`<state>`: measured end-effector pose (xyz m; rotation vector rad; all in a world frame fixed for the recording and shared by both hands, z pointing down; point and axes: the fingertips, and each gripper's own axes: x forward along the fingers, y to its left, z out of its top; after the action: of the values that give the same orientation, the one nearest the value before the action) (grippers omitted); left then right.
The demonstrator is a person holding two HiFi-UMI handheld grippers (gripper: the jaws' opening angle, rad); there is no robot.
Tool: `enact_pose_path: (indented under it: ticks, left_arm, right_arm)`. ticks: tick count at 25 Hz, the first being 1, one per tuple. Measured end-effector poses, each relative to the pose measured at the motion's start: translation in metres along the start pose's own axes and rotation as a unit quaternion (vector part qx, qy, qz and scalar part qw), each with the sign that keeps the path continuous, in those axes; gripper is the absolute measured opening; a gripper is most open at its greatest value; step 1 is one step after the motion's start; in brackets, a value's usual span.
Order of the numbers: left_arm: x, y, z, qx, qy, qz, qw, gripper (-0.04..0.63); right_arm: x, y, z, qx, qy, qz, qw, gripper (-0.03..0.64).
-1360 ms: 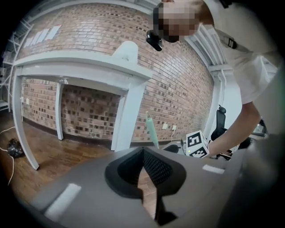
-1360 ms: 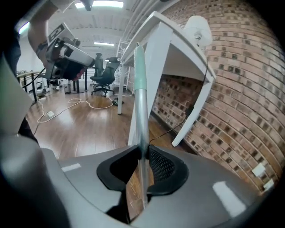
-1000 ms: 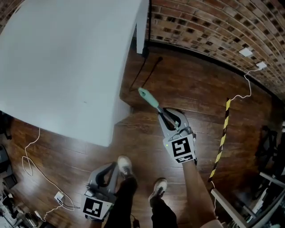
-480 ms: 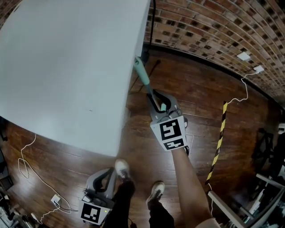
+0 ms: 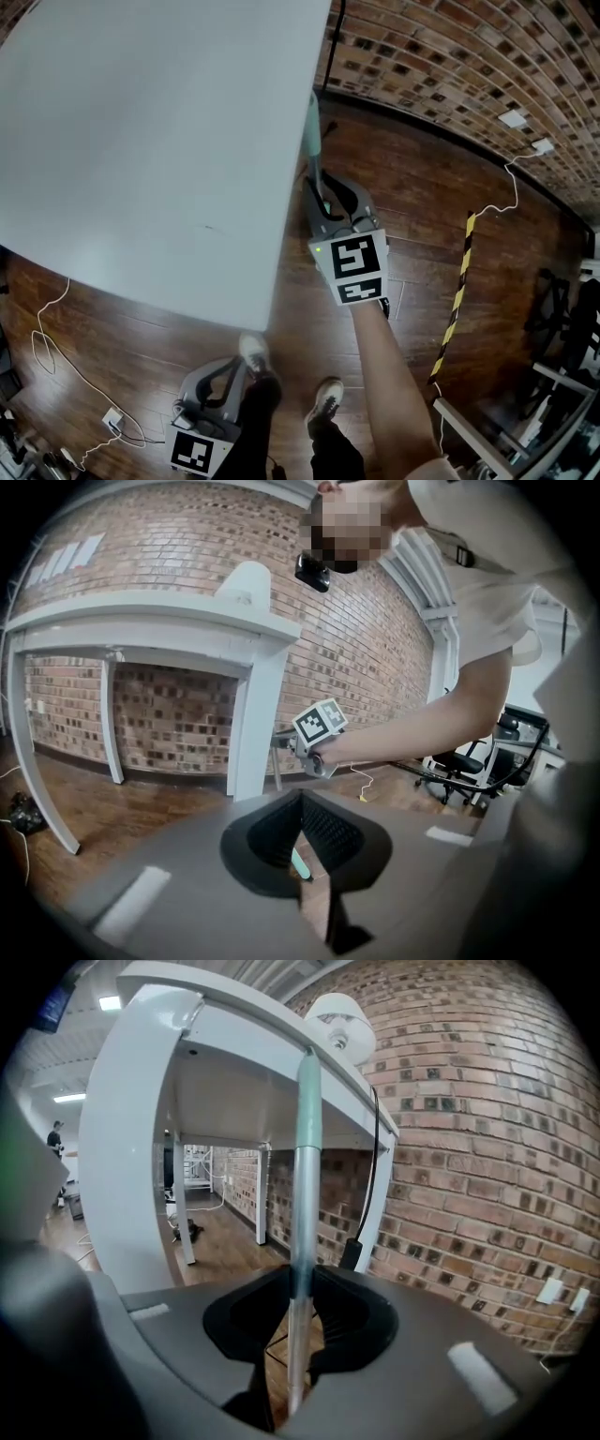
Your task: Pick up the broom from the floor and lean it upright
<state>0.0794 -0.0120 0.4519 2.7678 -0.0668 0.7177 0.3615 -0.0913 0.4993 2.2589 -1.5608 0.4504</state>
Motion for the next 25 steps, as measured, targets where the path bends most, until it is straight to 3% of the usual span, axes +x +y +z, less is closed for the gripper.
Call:
enact_pose_path:
  ticks: [3,5,8,9,14,22,25]
  left_arm:
    - [-0.001,-0.003,-0.004,0.004,0.007,-0.005,1.0000,0.002]
    - [0.000,-0.005,-0.009,0.026,0.015,-0.012,0.9995,0.002]
    - [0.002,-0.010,-0.013,0.084,0.025,-0.035,0.9955,0.002]
    - [0.003,-0.012,-0.013,0.099,0.027,-0.041,0.9939,0.002]
    - [0.008,-0.019,-0.013,0.137,0.024,-0.051,0.9890,0.002]
    - [0.011,-0.022,-0.019,0.136,0.033,-0.058,0.9884,0.002]
    - [0.013,-0.019,-0.016,0.136,0.033,-0.050,0.9889,0.002]
  right_arm:
    - [0.006,0.001,-0.002,-0.017,0.000,-0.009,1.000,0.101]
    - [0.010,0.003,-0.003,-0.035,-0.002,-0.003,0.999,0.127]
    - [0.014,0.010,-0.007,-0.054,-0.004,0.014,0.998,0.261]
    - [0.015,0.010,-0.008,-0.052,-0.005,0.018,0.998,0.275]
    - [0.016,0.000,-0.009,-0.037,-0.008,0.001,0.999,0.289]
    - [0.014,-0.010,-0.013,-0.009,-0.019,-0.012,1.000,0.311]
    - [0.004,-0.012,-0.017,-0.006,-0.023,-0.024,0.999,0.257]
